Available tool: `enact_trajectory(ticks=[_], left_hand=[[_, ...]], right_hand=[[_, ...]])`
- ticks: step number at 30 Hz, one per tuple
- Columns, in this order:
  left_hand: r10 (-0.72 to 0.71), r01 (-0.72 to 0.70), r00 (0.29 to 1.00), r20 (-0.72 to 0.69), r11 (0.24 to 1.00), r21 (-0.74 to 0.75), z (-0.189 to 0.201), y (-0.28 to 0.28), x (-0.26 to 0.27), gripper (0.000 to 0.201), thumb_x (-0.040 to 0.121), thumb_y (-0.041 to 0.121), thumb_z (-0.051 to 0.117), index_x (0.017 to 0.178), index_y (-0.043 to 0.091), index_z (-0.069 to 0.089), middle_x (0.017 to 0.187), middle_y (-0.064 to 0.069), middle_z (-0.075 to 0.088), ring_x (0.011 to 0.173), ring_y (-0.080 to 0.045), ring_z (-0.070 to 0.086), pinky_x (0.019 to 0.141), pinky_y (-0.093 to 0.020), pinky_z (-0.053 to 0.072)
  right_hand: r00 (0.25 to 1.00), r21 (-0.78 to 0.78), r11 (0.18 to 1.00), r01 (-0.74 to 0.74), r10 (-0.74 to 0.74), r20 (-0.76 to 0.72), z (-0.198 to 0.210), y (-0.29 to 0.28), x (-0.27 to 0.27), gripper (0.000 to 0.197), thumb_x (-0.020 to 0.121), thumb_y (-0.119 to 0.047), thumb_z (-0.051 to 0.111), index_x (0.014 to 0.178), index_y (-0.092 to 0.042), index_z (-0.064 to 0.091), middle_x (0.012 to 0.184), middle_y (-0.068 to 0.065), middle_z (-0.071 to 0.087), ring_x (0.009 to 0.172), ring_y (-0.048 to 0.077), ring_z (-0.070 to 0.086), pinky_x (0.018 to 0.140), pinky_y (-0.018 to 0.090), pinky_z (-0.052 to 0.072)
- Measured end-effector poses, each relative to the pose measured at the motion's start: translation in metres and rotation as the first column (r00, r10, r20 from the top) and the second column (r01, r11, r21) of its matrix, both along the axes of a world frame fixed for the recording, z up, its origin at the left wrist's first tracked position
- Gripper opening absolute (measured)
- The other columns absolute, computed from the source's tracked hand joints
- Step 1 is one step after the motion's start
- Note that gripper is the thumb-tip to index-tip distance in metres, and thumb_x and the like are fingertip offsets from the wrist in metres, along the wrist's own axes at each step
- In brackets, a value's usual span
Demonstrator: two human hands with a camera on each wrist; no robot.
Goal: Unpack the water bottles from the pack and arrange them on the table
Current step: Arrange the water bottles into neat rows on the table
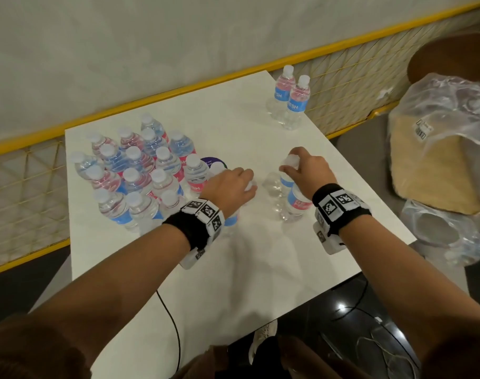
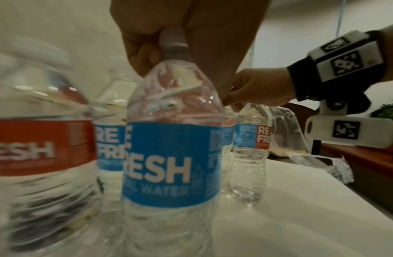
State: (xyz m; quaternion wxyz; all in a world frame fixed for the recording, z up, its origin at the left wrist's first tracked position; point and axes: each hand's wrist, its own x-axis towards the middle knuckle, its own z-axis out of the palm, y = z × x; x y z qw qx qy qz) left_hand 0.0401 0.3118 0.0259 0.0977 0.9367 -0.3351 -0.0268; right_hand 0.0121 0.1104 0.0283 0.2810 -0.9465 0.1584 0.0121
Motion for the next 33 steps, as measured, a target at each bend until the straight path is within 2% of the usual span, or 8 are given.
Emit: enact_trajectory(ticks=[6, 11, 17, 21, 26, 29, 31, 33], left_hand=[[0.064, -0.066, 0.997, 0.047, 0.996, 0.063, 0.006, 0.039, -0.001, 0.04, 0.097, 0.044, 0.041, 0.115, 0.011, 0.053, 0.106, -0.01, 0.062, 0.1, -0.028, 0.057, 0.07, -0.035, 0.041], [0.096, -0.091, 0.991, 0.093, 0.994, -0.056, -0.006, 0.05, -0.01, 0.042, 0.094, 0.049, 0.041, 0.113, 0.015, 0.057, 0.102, -0.004, 0.063, 0.094, -0.025, 0.059, 0.066, -0.033, 0.041], [0.126, -0.039, 0.95, 0.284, 0.956, -0.291, -0.027, 0.053, -0.017, 0.043, 0.087, 0.048, 0.047, 0.104, 0.015, 0.068, 0.083, -0.005, 0.063, 0.072, -0.025, 0.06, 0.06, -0.029, 0.051], [0.183, -0.06, 0.931, 0.317, 0.93, -0.362, -0.032, 0.054, -0.018, 0.038, 0.085, 0.048, 0.056, 0.106, 0.018, 0.067, 0.088, -0.004, 0.057, 0.073, -0.023, 0.055, 0.056, -0.028, 0.048], [0.217, -0.028, 0.901, 0.375, 0.894, -0.448, -0.035, 0.053, -0.019, 0.038, 0.083, 0.041, 0.062, 0.111, 0.015, 0.065, 0.097, -0.007, 0.059, 0.087, -0.022, 0.048, 0.073, -0.032, 0.048], [0.311, -0.095, 0.899, 0.307, 0.824, -0.558, -0.04, 0.057, -0.028, 0.042, 0.082, 0.039, 0.064, 0.116, 0.015, 0.057, 0.105, -0.01, 0.055, 0.098, -0.02, 0.043, 0.086, -0.029, 0.041], [0.382, -0.175, 0.896, 0.224, 0.77, -0.613, -0.043, 0.061, -0.034, 0.045, 0.082, 0.04, 0.063, 0.119, 0.017, 0.051, 0.111, -0.007, 0.048, 0.103, -0.02, 0.041, 0.091, -0.024, 0.036], [0.411, -0.207, 0.893, 0.186, 0.739, -0.641, -0.045, 0.064, -0.038, 0.045, 0.082, 0.038, 0.064, 0.12, 0.019, 0.048, 0.114, -0.009, 0.047, 0.105, -0.021, 0.04, 0.093, -0.023, 0.034]], right_hand=[[0.996, 0.055, 0.994, -0.094, 0.093, 0.009, -0.001, 0.054, -0.004, 0.043, 0.09, -0.038, 0.058, 0.125, -0.016, 0.049, 0.105, 0.015, 0.064, 0.096, 0.032, 0.06, 0.072, 0.029, 0.041], [0.988, 0.056, 0.989, -0.139, 0.134, 0.077, -0.005, 0.081, -0.008, 0.041, 0.088, -0.042, 0.059, 0.119, -0.017, 0.051, 0.082, 0.002, 0.055, 0.078, 0.023, 0.054, 0.066, 0.026, 0.036], [0.97, 0.206, 0.972, -0.114, 0.064, 0.235, -0.019, 0.082, -0.015, 0.055, 0.079, -0.057, 0.059, 0.126, -0.029, 0.053, 0.111, 0.005, 0.048, 0.106, 0.024, 0.053, 0.096, 0.038, 0.046], [0.992, 0.451, 0.89, -0.062, 0.005, 0.127, -0.015, 0.07, -0.015, 0.059, 0.085, -0.051, 0.059, 0.139, -0.035, 0.038, 0.137, 0.004, 0.043, 0.125, 0.019, 0.046, 0.107, 0.034, 0.038], [0.996, 0.58, 0.813, 0.049, 0.003, -0.088, -0.018, 0.055, -0.012, 0.059, 0.09, -0.054, 0.048, 0.143, -0.039, 0.028, 0.148, 0.003, 0.037, 0.134, 0.021, 0.038, 0.108, 0.046, 0.037], [0.988, 0.632, 0.77, 0.09, 0.009, -0.152, -0.033, 0.048, -0.022, 0.05, 0.099, -0.023, 0.038, 0.143, -0.042, 0.025, 0.15, 0.006, 0.032, 0.137, 0.023, 0.033, 0.104, 0.047, 0.038], [0.989, 0.542, 0.839, 0.051, 0.033, -0.144, -0.047, 0.044, -0.033, 0.07, 0.091, 0.002, 0.037, 0.148, -0.034, 0.018, 0.152, 0.011, 0.028, 0.141, 0.023, 0.029, 0.111, 0.046, 0.033], [0.983, 0.487, 0.872, -0.039, 0.122, -0.14, -0.054, 0.044, -0.045, 0.082, 0.087, 0.007, 0.046, 0.151, -0.024, 0.007, 0.154, 0.007, 0.023, 0.144, 0.021, 0.022, 0.115, 0.038, 0.027]])
